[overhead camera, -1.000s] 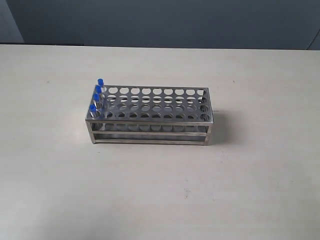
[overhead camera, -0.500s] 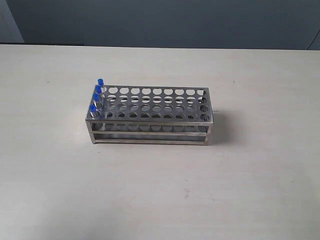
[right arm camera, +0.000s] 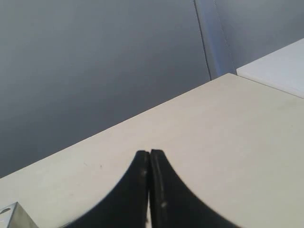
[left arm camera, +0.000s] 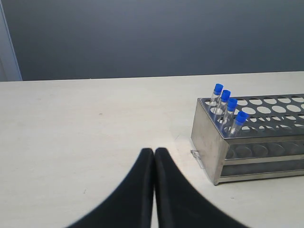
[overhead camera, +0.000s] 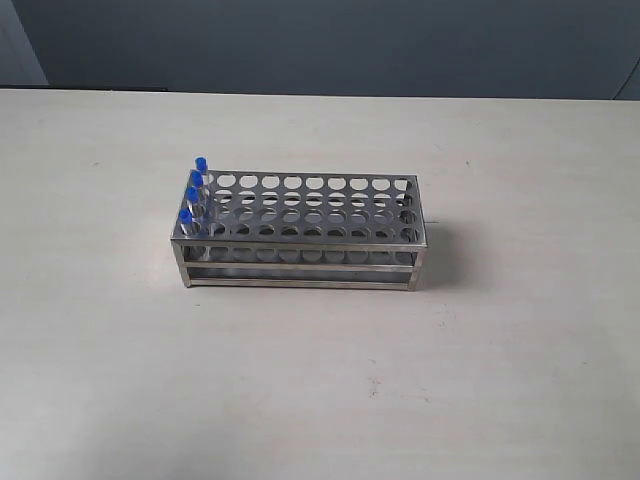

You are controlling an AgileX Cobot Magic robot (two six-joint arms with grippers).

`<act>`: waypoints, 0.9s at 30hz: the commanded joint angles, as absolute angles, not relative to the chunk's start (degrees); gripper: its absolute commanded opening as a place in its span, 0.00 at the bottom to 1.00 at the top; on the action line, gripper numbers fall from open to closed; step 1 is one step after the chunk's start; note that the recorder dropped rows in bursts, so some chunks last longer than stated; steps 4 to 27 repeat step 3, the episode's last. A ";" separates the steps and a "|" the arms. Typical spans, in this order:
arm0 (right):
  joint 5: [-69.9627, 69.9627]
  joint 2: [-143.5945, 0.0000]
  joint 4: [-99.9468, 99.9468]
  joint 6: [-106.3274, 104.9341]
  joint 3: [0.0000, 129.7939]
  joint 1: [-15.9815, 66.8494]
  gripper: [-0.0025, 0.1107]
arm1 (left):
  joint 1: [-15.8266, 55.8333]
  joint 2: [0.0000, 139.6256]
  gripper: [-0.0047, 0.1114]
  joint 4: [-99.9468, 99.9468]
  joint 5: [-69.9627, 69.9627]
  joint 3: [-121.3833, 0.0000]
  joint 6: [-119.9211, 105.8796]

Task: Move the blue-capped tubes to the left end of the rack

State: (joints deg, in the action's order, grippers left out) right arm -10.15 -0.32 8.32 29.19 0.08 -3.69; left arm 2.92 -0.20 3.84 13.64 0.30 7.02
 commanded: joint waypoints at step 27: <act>-9.95 0.00 8.43 29.02 0.00 -3.97 0.02 | 3.54 0.00 0.05 3.90 13.24 0.00 7.06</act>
